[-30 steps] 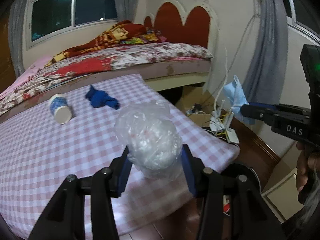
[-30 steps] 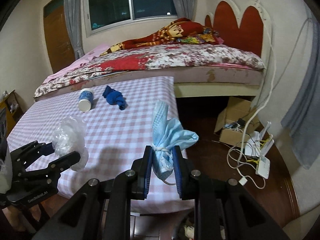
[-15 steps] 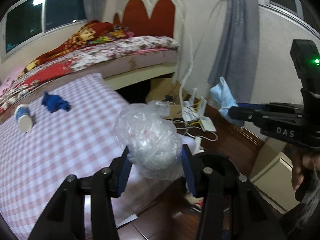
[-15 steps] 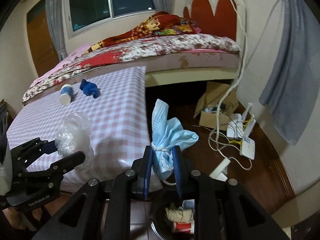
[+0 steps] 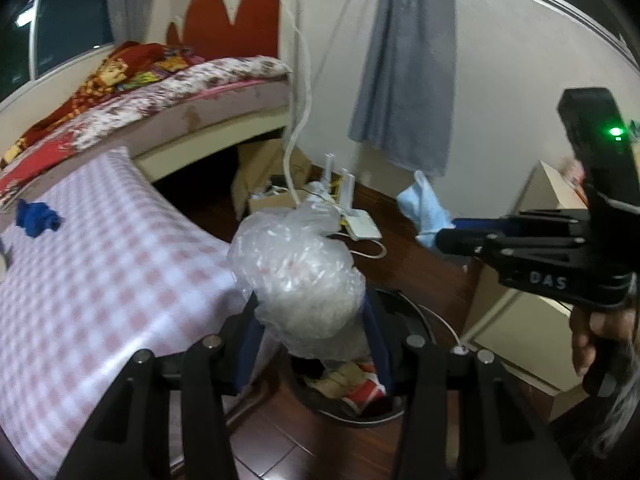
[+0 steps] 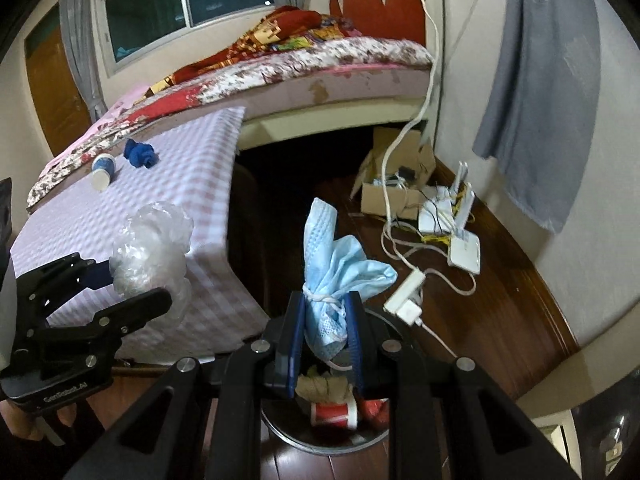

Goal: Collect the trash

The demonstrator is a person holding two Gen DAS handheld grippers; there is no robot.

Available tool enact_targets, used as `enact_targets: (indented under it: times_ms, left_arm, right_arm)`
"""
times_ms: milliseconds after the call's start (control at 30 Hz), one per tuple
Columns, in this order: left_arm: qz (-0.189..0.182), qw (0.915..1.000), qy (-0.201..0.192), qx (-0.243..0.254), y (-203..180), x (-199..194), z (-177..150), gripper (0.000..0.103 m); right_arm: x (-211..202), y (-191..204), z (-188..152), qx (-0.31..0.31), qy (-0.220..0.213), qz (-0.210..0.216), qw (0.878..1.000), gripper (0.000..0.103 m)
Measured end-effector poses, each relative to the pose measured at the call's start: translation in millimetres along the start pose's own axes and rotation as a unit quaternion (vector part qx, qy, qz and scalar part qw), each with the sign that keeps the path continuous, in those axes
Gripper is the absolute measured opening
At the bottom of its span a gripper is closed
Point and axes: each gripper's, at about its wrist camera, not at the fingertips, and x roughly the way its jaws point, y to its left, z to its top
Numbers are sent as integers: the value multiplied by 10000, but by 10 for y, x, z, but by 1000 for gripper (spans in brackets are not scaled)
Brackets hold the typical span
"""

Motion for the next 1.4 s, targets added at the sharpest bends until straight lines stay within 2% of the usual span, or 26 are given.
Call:
enact_targets:
  times_ms: [167,333,667,767,833,867,900,933,967,1033,1167,1400]
  left_arm:
    - [-221,9992,292,149,-166,208,-129,49]
    - [-471,9962,720,98,-217,493,-291,49]
    - [-662,9896,1256,-235,-192,900,-465,49]
    - [-767,9869,1380,-317,-149,993,-502,53]
    - [-846,9846,1444,-509,-80,1073,-522,76]
    - [-803,9837,1484,-618,-49,1106,-544,94]
    - [-736,9826,1520,-771,1,1140,-574,96]
    - [-707,9818,1551,-839,37,1165,-598,96]
    - [-617,9813,1606,-860,52,1190,-629,97]
    - [-354,9818,1669,-832,86,1209,-694,99]
    - [-65,9838,1611,-786,126,1185,-758,100]
    - [82,9854,1513,-777,161,1206,-724,100]
  right_arm:
    - [134,-217,-235,166,310,-7,9994,22]
    - [320,-339,-466,190,656,66,9976,22]
    - [741,-263,-653,-133,1086,238,9937,22]
    - [880,-252,-669,-177,1218,270,9920,22]
    - [984,-263,-700,-219,1338,132,9907,29]
    - [1045,-280,-715,-233,1420,-37,9896,49]
    - [1097,-314,-742,-232,1485,-257,9883,79]
    - [1151,-359,-773,-222,1583,-517,9858,91]
    - [1192,-409,-804,-202,1682,-678,9832,98]
    - [1218,-497,-839,-91,1769,-764,9812,98]
    - [1223,-596,-844,57,1832,-929,9786,102]
    - [1217,-434,-793,-219,1775,-979,9790,102]
